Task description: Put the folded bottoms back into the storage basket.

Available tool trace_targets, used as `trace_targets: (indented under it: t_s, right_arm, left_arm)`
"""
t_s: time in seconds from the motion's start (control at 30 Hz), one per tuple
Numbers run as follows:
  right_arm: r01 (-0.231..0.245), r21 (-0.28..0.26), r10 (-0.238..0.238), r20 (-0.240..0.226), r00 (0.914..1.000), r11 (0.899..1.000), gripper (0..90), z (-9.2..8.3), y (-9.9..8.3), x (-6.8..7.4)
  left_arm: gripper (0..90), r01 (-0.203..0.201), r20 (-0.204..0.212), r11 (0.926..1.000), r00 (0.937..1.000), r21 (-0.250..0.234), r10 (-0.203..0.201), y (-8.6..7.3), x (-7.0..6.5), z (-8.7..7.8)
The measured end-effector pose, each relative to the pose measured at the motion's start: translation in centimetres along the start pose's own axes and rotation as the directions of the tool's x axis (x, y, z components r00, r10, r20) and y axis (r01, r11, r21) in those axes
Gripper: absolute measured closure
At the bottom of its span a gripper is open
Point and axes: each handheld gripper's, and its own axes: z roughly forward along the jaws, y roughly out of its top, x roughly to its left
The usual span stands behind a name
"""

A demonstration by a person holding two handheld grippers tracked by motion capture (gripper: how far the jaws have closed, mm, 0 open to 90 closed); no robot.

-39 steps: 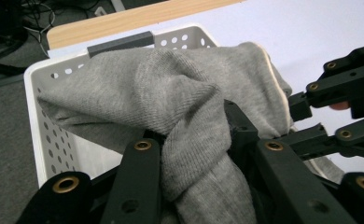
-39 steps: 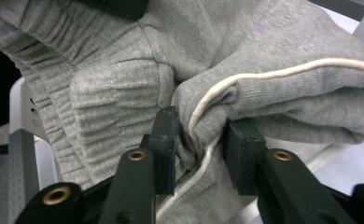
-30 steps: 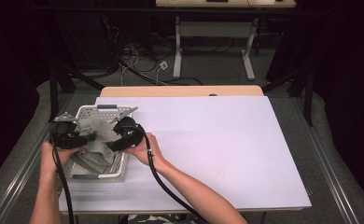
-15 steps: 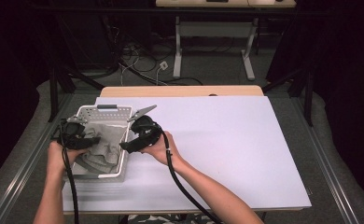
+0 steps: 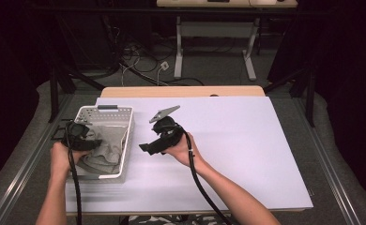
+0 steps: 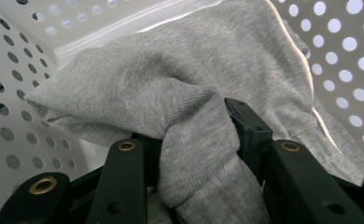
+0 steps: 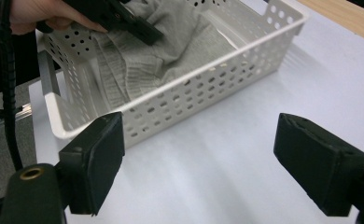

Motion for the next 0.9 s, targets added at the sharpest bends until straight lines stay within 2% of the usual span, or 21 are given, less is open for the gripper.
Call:
trace_targets:
  t_s: [0.17, 0.23, 0.3, 0.37, 0.53, 0.67, 0.77, 0.9]
  right_arm:
    - [-0.013, -0.004, 0.013, 0.016, 0.9998, 1.0, 15.8, -1.5, -1.3, -1.0]
    - [-0.012, 0.0, 0.012, 0.024, 0.9996, 1.0, 15.7, -2.1, -1.8, -1.3]
    - [-0.015, -0.001, 0.015, 0.031, 0.9994, 1.0, 15.6, -2.6, -2.4, -1.7]
    - [-0.022, 0.001, 0.022, 0.037, 0.9991, 1.0, 15.6, -3.2, -3.1, -2.1]
    - [-0.043, 0.008, 0.042, 0.052, 0.9978, 0.999, 15.4, -4.7, -4.8, -3.1]
    - [-0.041, 0.014, 0.04, 0.072, 0.9966, 0.999, 15.1, -6.1, -5.7, -3.7]
    - [-0.051, 0.016, 0.049, 0.087, 0.995, 0.999, 14.8, -7.0, -6.6, -4.0]
    - [-0.068, 0.005, 0.067, 0.098, 0.9929, 0.998, 14.3, -8.2, -8.0, -4.4]
  left_arm:
    - [59.6, 0.002, -0.021, 0.9998, 0.9998, 0.02, -0.002, 0.0, 0.0, 0.5]
    - [48.5, 0.011, -0.039, 0.9993, 0.9992, 0.036, -0.009, 0.1, -0.1, 0.4]
    - [37.5, 0.03, -0.04, 0.9987, 0.9988, 0.041, -0.028, 0.1, -0.1, 0.3]
    - [31.6, 0.038, -0.043, 0.998, 0.9984, 0.051, -0.036, 0.2, -0.2, 0.1]
    - [14.9, 0.047, -0.066, 0.9986, 0.9968, 0.023, -0.045, 0.2, -0.7, -1.1]
    - [7.2, 0.042, -0.087, 0.9989, 0.9953, -0.021, -0.043, 0.4, -1.4, -2.3]
    - [2.8, 0.021, -0.092, 0.9991, 0.9954, -0.036, -0.025, 0.5, -2.1, -2.8]
    - [0.8, 0.001, -0.074, 0.9986, 0.9973, -0.052, -0.005, 0.6, -3.1, -3.4]
